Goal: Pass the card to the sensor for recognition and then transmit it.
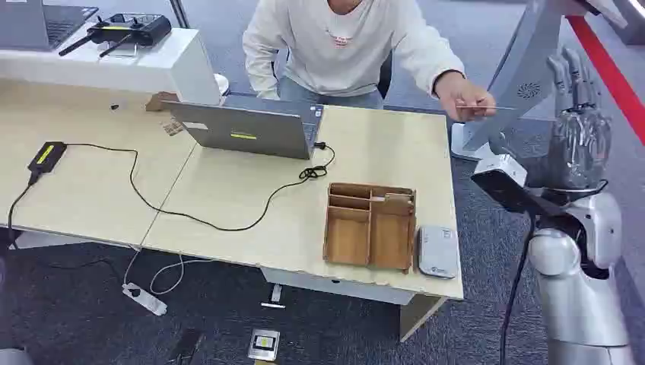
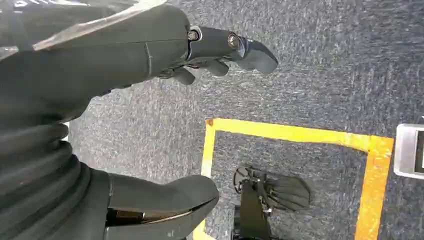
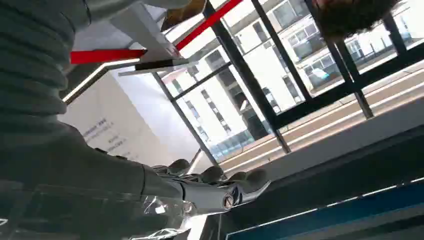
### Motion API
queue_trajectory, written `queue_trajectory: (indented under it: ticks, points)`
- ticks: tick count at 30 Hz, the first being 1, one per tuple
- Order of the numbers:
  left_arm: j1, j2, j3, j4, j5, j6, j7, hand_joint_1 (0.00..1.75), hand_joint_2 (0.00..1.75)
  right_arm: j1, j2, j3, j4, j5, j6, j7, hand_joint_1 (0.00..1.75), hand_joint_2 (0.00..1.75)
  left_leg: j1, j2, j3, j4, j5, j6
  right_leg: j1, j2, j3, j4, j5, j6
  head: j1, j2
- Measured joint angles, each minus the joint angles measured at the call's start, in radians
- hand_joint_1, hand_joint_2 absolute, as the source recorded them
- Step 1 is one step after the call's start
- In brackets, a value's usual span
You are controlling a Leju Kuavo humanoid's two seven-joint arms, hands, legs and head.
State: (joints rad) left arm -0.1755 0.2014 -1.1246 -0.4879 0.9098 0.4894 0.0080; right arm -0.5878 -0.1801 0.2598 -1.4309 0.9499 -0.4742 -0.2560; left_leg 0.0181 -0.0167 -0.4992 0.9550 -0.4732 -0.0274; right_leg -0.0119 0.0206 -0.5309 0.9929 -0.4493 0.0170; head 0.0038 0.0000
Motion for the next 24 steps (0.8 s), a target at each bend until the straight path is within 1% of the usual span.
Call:
queue_trajectory:
  ticks: [2,4,7,12,23,24]
  points:
    - [0.001,0.000,0.001,0.000,0.001,0.000,0.006,0.00,1.75,-0.012,0.005,0.017,0.025,-0.001,-0.008,0.000,0.00,1.75,0.000,-0.001,-0.002,0.000,0.000,0.000,0.000,-0.001,-0.001,0.000,0.000,0.000,0.000,0.000]
    - [0.001,0.003,0.004,-0.001,0.005,0.000,0.018,0.00,1.75,-0.051,0.016,0.049,0.084,-0.010,-0.011,0.000,0.00,1.75,0.000,0.001,-0.001,0.000,0.000,0.000,0.000,0.001,-0.001,0.000,0.000,0.000,0.000,0.000]
    - [0.001,0.007,0.008,-0.005,0.010,0.000,0.024,0.00,1.75,-0.073,0.025,0.076,0.132,-0.020,-0.011,0.000,0.00,1.75,0.000,-0.001,-0.001,0.000,0.000,0.000,0.000,-0.001,-0.001,0.000,0.000,0.000,0.000,0.000]
    - [0.003,0.014,0.009,-0.010,0.011,-0.007,0.029,0.00,1.75,-0.115,0.045,0.121,0.224,-0.033,-0.010,-0.021,0.00,1.75,0.000,-0.001,-0.001,0.000,0.000,0.000,0.000,-0.001,-0.001,0.000,0.000,0.000,0.000,0.000]
    - [0.005,0.033,0.008,-0.014,0.014,-0.016,0.031,0.00,1.75,-0.175,0.081,0.176,0.348,-0.083,-0.032,-0.049,0.00,1.75,0.000,-0.001,-0.001,0.000,0.000,0.000,0.000,-0.001,-0.001,0.000,0.000,0.000,0.000,0.000]
    - [0.005,0.034,0.008,-0.014,0.014,-0.016,0.030,0.00,1.75,-0.179,0.084,0.180,0.360,-0.093,-0.033,-0.050,0.17,1.75,0.000,-0.001,-0.001,0.000,0.000,0.000,0.000,-0.001,-0.001,0.000,0.000,0.000,0.000,0.000]
